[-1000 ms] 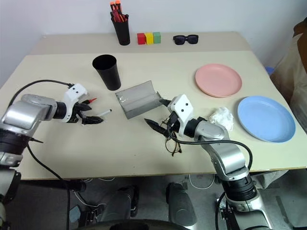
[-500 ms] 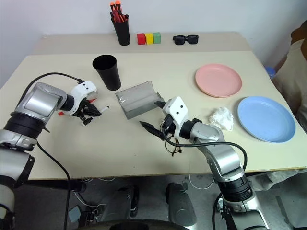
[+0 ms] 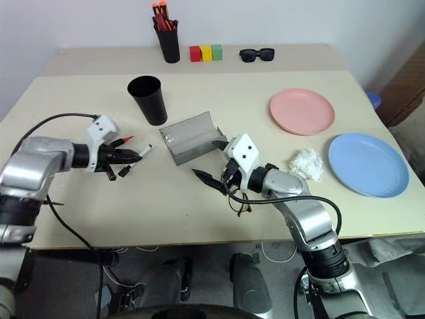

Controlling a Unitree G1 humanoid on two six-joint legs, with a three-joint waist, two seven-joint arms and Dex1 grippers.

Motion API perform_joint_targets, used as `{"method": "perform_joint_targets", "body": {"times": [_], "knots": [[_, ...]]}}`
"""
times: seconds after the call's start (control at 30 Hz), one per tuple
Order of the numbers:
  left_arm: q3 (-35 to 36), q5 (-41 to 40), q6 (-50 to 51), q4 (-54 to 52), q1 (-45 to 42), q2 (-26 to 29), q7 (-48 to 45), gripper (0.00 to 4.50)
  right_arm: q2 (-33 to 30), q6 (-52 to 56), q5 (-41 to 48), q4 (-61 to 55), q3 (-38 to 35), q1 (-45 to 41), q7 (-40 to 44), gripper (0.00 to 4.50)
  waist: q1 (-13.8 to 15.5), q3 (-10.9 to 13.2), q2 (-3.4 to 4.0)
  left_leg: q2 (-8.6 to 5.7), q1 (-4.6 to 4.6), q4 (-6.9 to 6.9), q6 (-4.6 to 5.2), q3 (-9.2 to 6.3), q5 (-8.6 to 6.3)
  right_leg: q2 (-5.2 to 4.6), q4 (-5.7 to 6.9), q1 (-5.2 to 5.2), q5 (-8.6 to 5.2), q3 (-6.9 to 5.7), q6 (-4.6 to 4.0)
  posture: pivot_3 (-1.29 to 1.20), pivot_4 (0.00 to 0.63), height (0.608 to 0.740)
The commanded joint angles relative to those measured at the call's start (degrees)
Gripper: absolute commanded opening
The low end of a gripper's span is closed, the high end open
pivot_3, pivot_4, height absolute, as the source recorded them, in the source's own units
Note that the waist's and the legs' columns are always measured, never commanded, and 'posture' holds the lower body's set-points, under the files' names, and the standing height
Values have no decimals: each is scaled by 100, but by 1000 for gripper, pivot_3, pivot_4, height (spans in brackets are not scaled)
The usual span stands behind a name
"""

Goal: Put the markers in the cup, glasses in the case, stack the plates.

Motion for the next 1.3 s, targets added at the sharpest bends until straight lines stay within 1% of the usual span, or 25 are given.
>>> {"method": "perform_joint_targets", "body": {"times": [0.03,0.13,0.23,0.27,0.33,0.37,0.4,0.47,0.53,0.63,0.8,1.0,1.2,1.3], "knots": [[836,-641,-384,-853,264,-308,293,65,5,-72,67,-76,-98,-211,57,4500,31,0,0,0,0,1,0,0,0,-2,-1,1,0,0,0,0,150,740],[1166,-817,-795,-1104,97,-936,1007,65,75,-129,12,49,-107,-386,11,4500,117,0,0,-4,0,10,0,1,0,-2,-2,6,0,0,-1,0,150,740],[1179,-652,-1219,-1060,-279,-1378,1714,65,154,-199,-57,154,-113,-518,-83,4500,164,-1,-6,-6,1,17,-1,-3,1,0,-4,14,2,-3,-1,0,150,740],[1146,-581,-1255,-957,-606,-1651,2174,65,226,-240,-99,211,-128,-593,-179,4500,165,-1,-6,-8,1,18,-2,-3,1,0,-5,14,2,-3,-1,0,150,740],[1102,-346,-1613,-628,-1250,-2206,3088,65,395,-339,-192,327,-158,-737,-407,4500,179,-1,-12,-12,1,18,-2,-6,1,-1,-5,16,3,-4,2,0,150,740],[1103,-233,-1847,-451,-1464,-2402,3399,65,461,-381,-243,372,-164,-784,-497,4500,180,-1,-13,-14,1,20,-2,-9,1,0,-6,19,7,-7,8,0,150,740],[1090,-35,-2148,-69,-1720,-2575,3745,65,571,-454,-369,462,-142,-857,-670,4500,165,-1,-13,-15,0,21,-3,-11,2,1,-7,20,10,-7,13,0,150,740],[1010,301,-2835,677,-2080,-2798,4151,65,784,-566,-627,638,-73,-974,-1000,4500,137,-1,-13,-17,3,17,-3,-7,2,0,-8,20,11,-5,15,0,150,740],[932,528,-3401,1254,-2286,-2899,4366,65,948,-616,-838,780,-21,-1044,-1264,4500,107,-5,-6,-17,10,6,-3,-2,2,1,-8,19,12,-3,13,0,150,740],[959,671,-4231,2454,-2693,-3149,4825,65,1330,-673,-1190,1002,24,-1109,-1839,4500,131,-5,-6,-16,9,0,-3,-5,2,3,-2,12,13,-4,12,0,150,740],[974,799,-5084,3781,-3045,-3178,5192,65,1605,-663,-1356,957,75,-995,-2069,4500,132,-4,-7,-21,-1,2,-3,-3,2,0,-4,6,14,-4,13,0,150,740],[1017,668,-5571,4603,-3268,-3261,5302,65,1669,-656,-1404,883,110,-866,-2096,4500,138,-4,-7,-22,-2,3,-3,-5,2,-1,-4,7,16,-4,16,0,150,740],[1003,623,-5653,4992,-3322,-3278,5175,65,1688,-685,-1398,934,92,-888,-2095,4500,123,-4,-7,-22,-2,2,-3,-6,2,1,-4,7,16,-5,16,0,150,740],[999,586,-5624,4997,-3285,-3299,5134,1208,1693,-698,-1390,953,91,-904,-2085,4500,124,-4,-8,-22,-2,2,-3,-7,2,2,-4,7,16,-5,16,0,150,740]]}}
